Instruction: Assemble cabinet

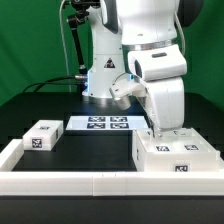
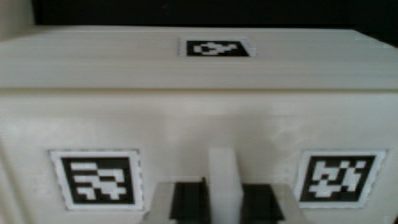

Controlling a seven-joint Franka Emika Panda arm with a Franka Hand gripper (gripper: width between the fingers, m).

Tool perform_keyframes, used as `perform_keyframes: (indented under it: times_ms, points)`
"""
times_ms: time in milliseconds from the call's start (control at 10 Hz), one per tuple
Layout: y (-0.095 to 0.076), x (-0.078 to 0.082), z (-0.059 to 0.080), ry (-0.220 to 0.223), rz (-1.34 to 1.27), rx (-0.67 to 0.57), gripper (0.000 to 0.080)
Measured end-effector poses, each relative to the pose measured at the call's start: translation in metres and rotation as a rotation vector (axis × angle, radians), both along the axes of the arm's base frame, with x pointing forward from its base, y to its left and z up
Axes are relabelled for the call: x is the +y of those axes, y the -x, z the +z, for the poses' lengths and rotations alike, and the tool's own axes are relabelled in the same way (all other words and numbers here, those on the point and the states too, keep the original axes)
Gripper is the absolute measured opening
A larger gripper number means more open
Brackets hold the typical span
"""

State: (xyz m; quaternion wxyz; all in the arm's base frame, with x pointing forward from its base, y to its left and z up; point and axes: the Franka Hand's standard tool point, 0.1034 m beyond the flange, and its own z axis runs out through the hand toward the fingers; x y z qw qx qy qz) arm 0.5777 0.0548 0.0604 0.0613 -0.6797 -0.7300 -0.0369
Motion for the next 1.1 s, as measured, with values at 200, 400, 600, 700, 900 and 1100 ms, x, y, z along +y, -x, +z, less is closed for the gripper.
perform_keyframes:
  times_ms: [200,400,600,700,900,1100]
  points:
    - [0.000,-0.001,0.000,0.000,-0.002,0.000,0.0070]
    - [0.001,-0.001,0.002,0.003,-0.002,-0.006,0.0071]
    - [0.004,-0.001,0.009,0.010,0.002,-0.019,0.0385]
    - [0.005,-0.002,0.013,0.014,0.003,-0.030,0.0385]
    - [0.016,-0.011,0.026,0.029,-0.032,-0.079,0.0701]
    - [0.040,-0.030,0.038,0.033,-0.164,-0.126,0.0779]
